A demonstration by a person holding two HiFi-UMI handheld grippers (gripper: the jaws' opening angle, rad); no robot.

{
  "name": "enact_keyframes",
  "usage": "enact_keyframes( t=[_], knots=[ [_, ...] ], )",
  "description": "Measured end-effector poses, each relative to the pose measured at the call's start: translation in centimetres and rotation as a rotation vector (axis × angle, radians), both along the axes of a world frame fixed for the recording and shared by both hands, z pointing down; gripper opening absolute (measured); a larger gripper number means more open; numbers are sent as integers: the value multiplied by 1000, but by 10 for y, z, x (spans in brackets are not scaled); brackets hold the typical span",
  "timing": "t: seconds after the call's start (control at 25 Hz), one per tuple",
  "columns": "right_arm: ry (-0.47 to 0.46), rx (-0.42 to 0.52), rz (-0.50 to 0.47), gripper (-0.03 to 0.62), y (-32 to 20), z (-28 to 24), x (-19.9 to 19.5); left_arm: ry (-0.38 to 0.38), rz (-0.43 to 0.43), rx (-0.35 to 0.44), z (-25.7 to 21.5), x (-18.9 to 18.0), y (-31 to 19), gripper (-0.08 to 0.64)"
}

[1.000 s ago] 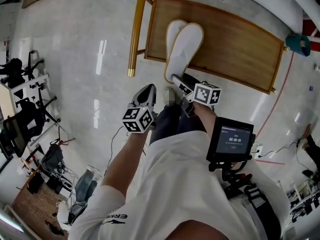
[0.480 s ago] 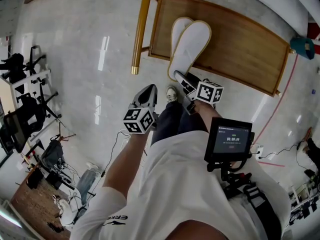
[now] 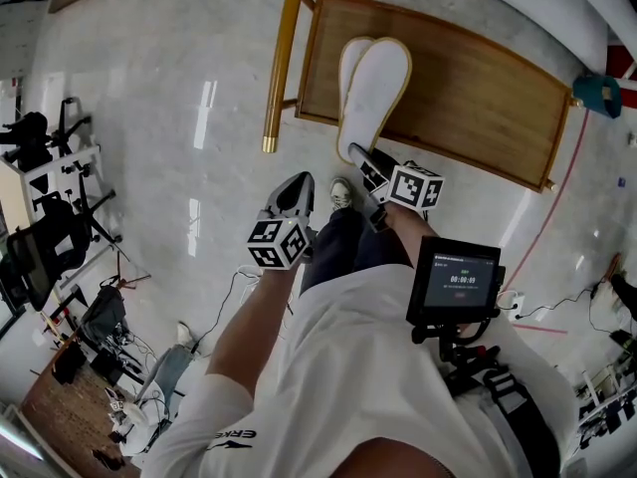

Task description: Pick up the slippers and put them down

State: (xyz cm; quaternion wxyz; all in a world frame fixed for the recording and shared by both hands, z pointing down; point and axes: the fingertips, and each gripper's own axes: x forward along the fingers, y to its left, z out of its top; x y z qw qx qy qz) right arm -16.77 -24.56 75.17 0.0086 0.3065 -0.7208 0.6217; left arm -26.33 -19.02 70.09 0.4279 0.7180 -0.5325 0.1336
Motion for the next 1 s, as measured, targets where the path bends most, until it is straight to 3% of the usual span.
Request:
enact_keyframes(
  t=[0.44,1.0],
  knots=[
    [28,49,35,66,-5,-20,13,29,42,37,-6,11,-12,3],
    [75,239,112,67,4,-115,47,94,125,196,-79,51,-31,3]
  ],
)
